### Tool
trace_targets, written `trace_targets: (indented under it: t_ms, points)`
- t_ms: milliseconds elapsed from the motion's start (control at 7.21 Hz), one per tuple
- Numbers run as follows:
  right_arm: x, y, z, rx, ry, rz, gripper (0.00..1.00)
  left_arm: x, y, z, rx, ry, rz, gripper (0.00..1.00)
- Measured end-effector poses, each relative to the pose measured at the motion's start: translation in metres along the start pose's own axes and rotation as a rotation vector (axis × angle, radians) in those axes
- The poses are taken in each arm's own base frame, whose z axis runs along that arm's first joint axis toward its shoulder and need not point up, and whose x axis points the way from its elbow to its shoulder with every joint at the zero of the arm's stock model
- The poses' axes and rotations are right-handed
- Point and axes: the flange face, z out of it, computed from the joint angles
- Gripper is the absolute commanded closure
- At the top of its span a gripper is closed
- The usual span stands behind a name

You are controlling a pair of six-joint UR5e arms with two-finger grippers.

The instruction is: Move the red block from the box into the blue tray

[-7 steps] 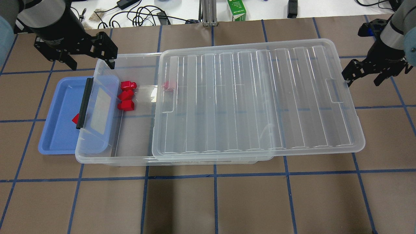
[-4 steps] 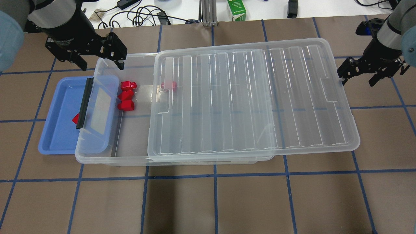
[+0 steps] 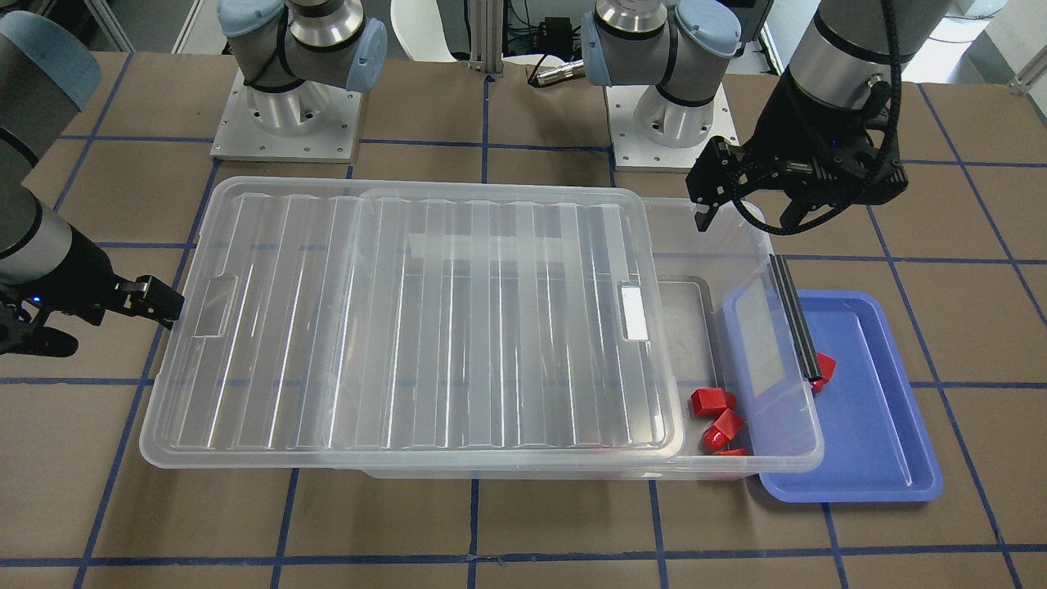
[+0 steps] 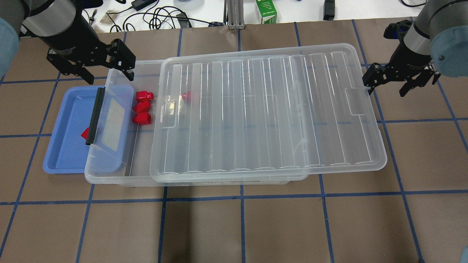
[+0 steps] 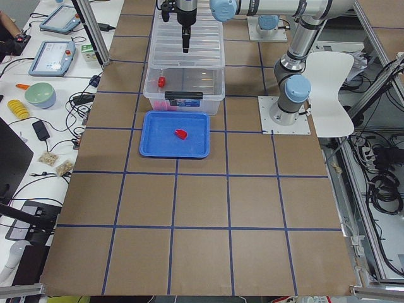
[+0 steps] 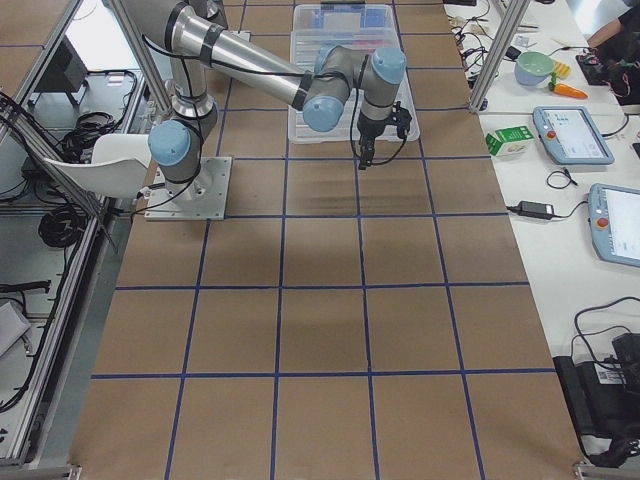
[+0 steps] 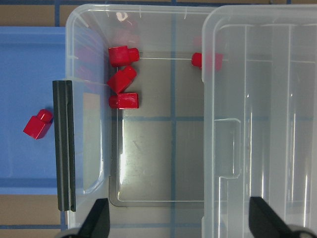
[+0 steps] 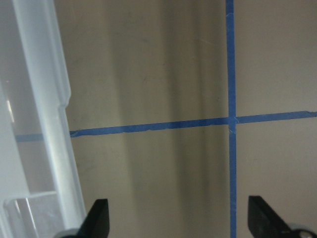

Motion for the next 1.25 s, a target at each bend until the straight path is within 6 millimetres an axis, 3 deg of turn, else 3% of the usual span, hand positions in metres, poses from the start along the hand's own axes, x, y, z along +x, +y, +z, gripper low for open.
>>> trace_targets:
  t_ms: [694, 1249]
  points:
    - [-0.073, 0.005, 0.001, 0.008, 0.007, 0.088, 0.00, -0.001, 0.002, 0.010, -0.014, -0.002, -0.002, 0.00]
    - [-0.115, 0.013, 0.002, 0.011, -0.012, 0.153, 0.00, -0.006, -0.004, 0.011, 0.021, -0.052, -0.018, 0.00]
